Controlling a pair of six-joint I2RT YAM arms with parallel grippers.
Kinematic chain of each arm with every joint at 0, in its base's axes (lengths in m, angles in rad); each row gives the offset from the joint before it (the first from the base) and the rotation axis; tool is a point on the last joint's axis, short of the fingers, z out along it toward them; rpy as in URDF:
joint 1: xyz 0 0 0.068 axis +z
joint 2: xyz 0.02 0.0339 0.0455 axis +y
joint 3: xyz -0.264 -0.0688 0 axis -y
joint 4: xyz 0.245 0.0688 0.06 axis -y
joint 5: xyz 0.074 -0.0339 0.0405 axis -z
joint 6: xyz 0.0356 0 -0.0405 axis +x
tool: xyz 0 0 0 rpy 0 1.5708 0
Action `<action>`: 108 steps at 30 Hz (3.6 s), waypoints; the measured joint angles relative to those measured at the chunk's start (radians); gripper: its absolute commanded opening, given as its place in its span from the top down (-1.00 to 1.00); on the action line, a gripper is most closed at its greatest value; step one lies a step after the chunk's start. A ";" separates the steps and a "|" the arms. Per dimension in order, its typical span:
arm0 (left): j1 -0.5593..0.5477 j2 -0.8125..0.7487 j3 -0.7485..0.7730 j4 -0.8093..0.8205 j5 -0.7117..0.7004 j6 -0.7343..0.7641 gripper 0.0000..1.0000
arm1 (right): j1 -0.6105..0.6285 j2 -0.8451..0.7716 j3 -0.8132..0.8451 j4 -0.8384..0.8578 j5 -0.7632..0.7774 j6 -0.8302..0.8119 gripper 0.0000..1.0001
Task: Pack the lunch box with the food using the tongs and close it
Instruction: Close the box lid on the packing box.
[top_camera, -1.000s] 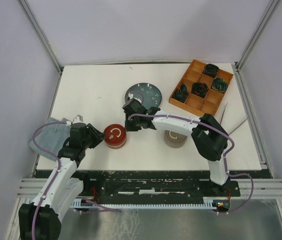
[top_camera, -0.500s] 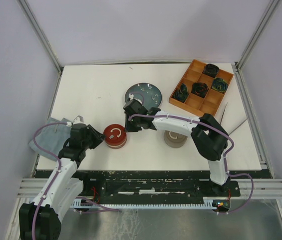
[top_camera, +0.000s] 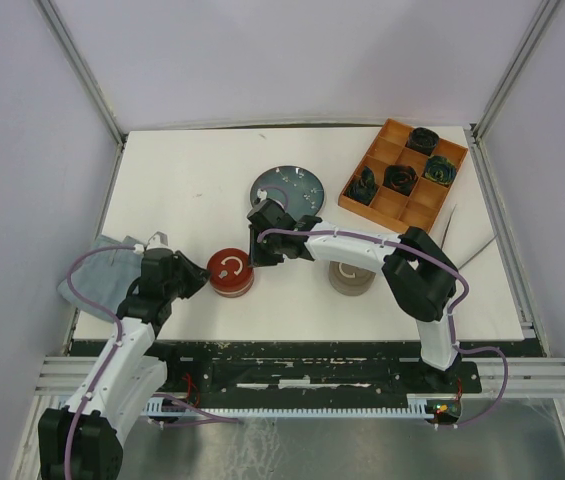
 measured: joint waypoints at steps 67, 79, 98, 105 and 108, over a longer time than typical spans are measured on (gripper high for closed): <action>-0.040 -0.009 -0.065 0.145 0.217 -0.001 0.68 | -0.022 -0.158 -0.246 0.093 0.059 0.117 0.58; -0.101 -0.013 -0.065 0.141 0.207 -0.001 0.55 | -0.027 -0.200 -0.290 0.096 0.067 0.092 0.89; -0.101 -0.015 -0.047 0.126 0.203 -0.001 0.65 | -0.027 -0.200 -0.284 0.064 0.054 0.087 0.81; -0.105 -0.016 -0.056 0.127 0.188 -0.001 0.67 | -0.027 -0.200 -0.278 0.058 0.048 0.074 0.69; -0.105 -0.016 -0.060 0.126 0.187 -0.001 0.67 | -0.027 -0.200 -0.270 0.048 0.043 0.061 0.63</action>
